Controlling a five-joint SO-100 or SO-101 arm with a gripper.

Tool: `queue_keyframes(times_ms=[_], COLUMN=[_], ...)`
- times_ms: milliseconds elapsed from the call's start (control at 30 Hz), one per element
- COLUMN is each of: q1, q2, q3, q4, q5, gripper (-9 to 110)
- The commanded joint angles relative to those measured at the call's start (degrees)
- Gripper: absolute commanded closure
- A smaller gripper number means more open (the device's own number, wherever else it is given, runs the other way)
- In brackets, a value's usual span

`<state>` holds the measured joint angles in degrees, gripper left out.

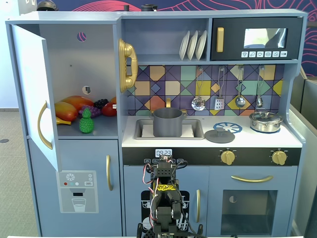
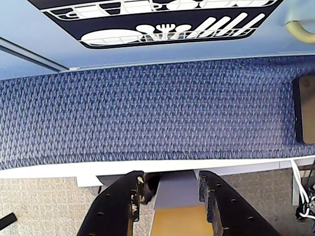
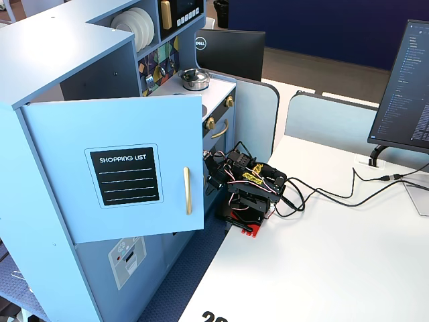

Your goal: Pick up the green pineapple from the left cabinet and place it in the gray recipient

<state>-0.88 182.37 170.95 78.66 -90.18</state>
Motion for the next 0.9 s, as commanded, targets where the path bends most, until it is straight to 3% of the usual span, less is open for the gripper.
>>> queue_keyframes(times_ms=[0, 333, 467, 567, 700, 800, 867], q1=[-0.09, -1.58, -8.61, -21.62, -38.67, -44.82, -47.55], q2=[-0.18, -0.26, -0.44, -4.75, -13.36, -18.46, -21.09], q3=[1.05, 1.05, -0.18, -8.00, -20.65, -24.43, -26.89], q4=[8.96, 9.05, 3.52, -7.56, -32.96, -53.61, -61.00], q5=[1.85, 1.32, -3.78, -5.10, -1.76, -4.31, -3.52], gripper=[101, 101, 101, 101, 101, 101, 101])
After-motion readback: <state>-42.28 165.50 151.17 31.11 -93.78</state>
